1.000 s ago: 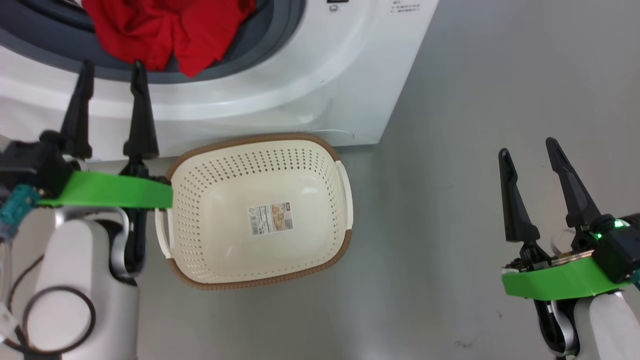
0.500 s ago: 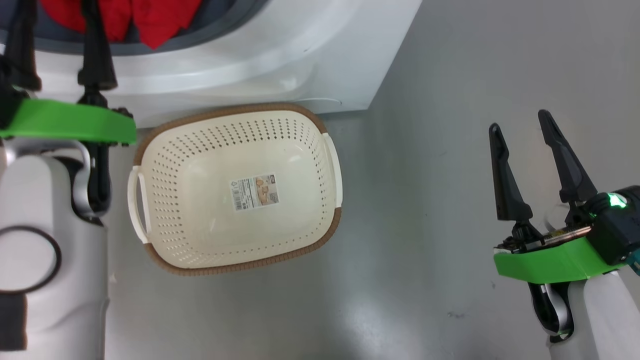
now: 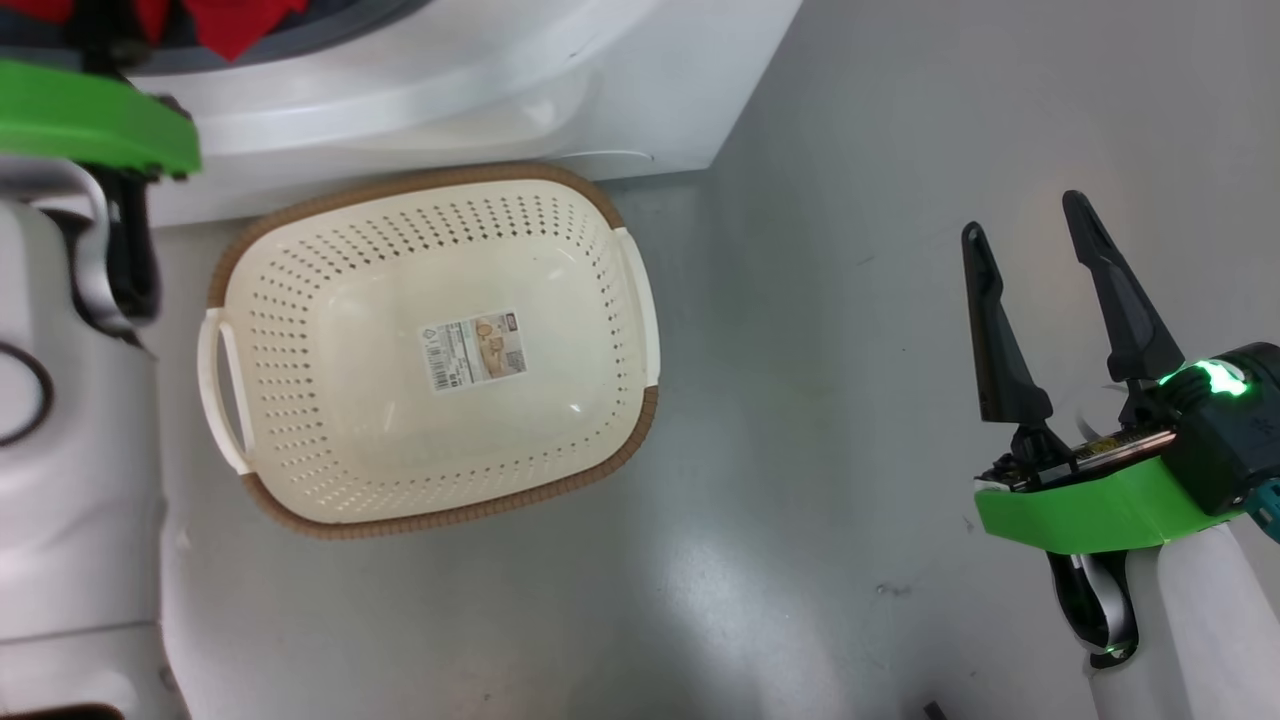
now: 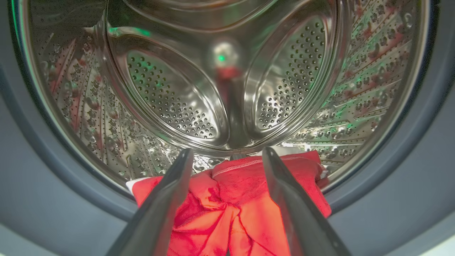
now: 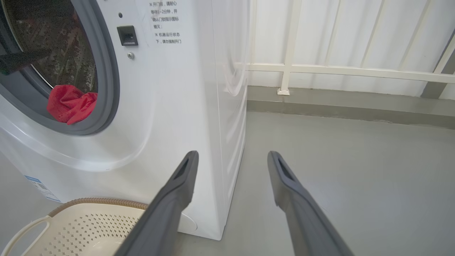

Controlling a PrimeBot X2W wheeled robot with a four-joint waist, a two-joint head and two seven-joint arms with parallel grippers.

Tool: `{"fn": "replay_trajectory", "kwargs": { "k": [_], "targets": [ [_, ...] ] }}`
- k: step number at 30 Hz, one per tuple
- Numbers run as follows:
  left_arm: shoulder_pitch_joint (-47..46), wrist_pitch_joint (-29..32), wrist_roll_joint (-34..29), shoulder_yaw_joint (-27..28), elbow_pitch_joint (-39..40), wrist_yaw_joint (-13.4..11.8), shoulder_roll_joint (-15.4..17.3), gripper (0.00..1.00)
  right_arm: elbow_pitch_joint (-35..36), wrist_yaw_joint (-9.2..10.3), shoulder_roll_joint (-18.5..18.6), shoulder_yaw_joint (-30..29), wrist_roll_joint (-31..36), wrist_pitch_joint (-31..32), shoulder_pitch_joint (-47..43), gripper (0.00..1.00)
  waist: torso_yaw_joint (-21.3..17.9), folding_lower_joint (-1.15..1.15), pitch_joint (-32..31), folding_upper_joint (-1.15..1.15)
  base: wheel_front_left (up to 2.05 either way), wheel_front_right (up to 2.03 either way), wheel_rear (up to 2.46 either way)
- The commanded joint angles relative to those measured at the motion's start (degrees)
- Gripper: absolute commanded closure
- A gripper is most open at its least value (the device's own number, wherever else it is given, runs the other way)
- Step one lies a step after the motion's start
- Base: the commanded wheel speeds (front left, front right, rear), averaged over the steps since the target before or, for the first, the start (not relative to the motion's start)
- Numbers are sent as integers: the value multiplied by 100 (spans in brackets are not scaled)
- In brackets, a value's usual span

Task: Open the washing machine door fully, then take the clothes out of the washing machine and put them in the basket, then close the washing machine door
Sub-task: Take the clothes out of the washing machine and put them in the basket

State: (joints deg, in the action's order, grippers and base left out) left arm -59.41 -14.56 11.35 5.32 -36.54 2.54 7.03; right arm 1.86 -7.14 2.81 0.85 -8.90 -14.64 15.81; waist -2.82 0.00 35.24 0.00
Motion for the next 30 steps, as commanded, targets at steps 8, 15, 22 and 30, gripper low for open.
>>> {"fn": "replay_trajectory", "kwargs": {
  "k": [8, 15, 22, 30],
  "targets": [
    [-720, 150, -243, 37, -1109, -311, 612, 0, 108, -35, 7, 154, -56, -36, -19, 0, -230, 0, 71, 0, 0, 0, 0],
    [-1093, 620, -363, -79, -2028, -493, 842, 0, 101, -35, 7, 195, -87, -36, -93, 0, -356, 0, 7, 0, 0, 0, 0],
    [-1277, 931, -431, -182, -2651, -593, 987, 0, 77, -35, 7, 266, -173, -36, -177, 0, -466, 0, -5, 0, 0, 0, 0],
    [-1410, 1173, -620, -442, -3191, -680, 1156, 0, 67, -35, 7, 354, -241, -36, -269, 0, -604, 0, -31, 0, 0, 0, 0]
  ]
}}
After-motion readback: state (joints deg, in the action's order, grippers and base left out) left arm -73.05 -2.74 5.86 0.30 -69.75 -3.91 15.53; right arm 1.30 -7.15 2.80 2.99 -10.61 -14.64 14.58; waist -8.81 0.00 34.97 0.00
